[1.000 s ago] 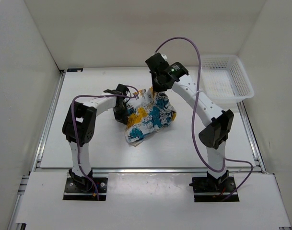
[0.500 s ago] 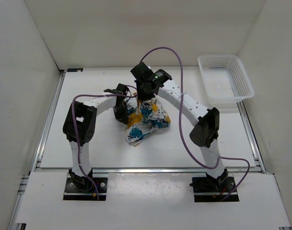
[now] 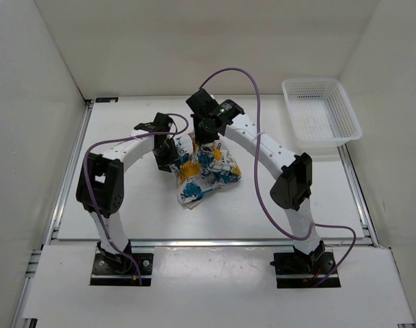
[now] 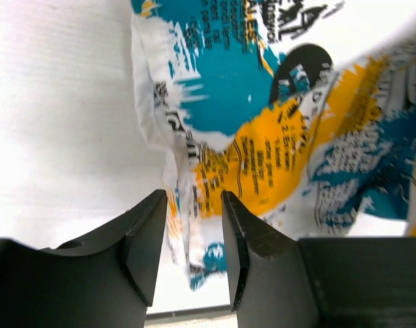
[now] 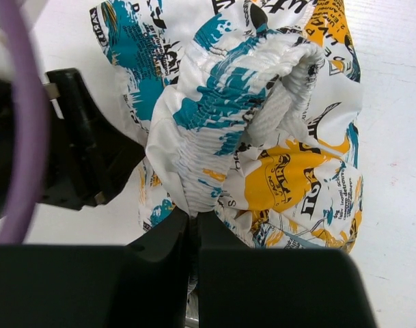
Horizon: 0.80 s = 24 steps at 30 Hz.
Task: Fold and stack the shorts
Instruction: Fold the shorts
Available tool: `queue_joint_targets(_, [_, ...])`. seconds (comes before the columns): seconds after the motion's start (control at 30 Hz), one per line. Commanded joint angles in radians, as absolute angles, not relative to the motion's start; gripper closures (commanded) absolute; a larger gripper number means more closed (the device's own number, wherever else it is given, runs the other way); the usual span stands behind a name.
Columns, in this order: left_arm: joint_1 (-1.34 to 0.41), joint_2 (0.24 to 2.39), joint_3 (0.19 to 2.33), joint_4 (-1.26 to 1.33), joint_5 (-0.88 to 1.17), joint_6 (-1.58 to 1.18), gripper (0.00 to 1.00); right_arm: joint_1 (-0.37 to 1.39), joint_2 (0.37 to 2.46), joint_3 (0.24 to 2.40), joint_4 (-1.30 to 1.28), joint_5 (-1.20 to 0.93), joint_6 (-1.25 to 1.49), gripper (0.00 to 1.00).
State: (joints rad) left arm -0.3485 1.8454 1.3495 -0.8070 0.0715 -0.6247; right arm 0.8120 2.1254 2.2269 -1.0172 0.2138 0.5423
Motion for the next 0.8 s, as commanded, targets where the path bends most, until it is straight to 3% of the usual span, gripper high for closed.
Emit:
queue_joint_targets(0.0, [-0.339,1.749,1.348,-0.854,0.094,-0.611,0.5,0.816,2.125,2.223,-0.983,0.202,0.546,1.0])
queue_joint_targets(0.2, [-0.25,1.665,1.379,-0.914,0.057,-0.611,0.5,0.834,2.135,2.214,-0.965,0.193,0.537,1.0])
queue_joint_targets(0.3, [-0.187,1.651,1.379,-0.936,0.035,-0.633,0.53,0.845,2.161,2.223,-0.93,0.146,0.537,0.9])
queue_joint_targets(0.33, [-0.172,1.64,1.379,-0.936,0.035,-0.653,0.53,0.845,2.175,2.223,-0.908,0.111,0.537,0.82])
queue_joint_targets(0.37, [-0.155,1.64,1.379,-0.946,0.023,-0.667,0.53,0.854,2.175,2.209,-0.838,0.065,0.528,0.68])
queue_joint_targets(0.4, [-0.128,1.629,1.379,-0.946,0.023,-0.678,0.53,0.854,2.175,2.198,-0.821,0.023,0.528,0.37])
queue_joint_targets(0.43, [-0.115,1.618,1.379,-0.946,0.023,-0.693,0.53,0.854,2.175,2.198,-0.807,-0.01,0.514,0.27])
queue_joint_targets(0.5, [-0.095,1.605,1.379,-0.946,0.023,-0.693,0.53,0.854,2.149,2.16,-0.789,-0.037,0.503,0.2])
queue_joint_targets(0.67, [-0.086,1.583,1.379,-0.946,0.023,-0.657,0.52,0.781,1.937,1.945,-0.709,-0.008,0.502,0.21])
queue_joint_targets(0.7, [-0.098,1.583,1.379,-0.946,0.032,-0.647,0.54,0.75,1.909,1.91,-0.694,-0.008,0.502,0.25])
queue_joint_targets(0.73, [-0.132,1.595,1.39,-0.946,0.043,-0.638,0.57,0.738,1.86,1.84,-0.693,-0.008,0.502,0.35])
queue_joint_targets(0.77, [-0.153,1.595,1.39,-0.946,0.055,-0.626,0.66,0.726,1.838,1.807,-0.693,0.047,0.502,0.44])
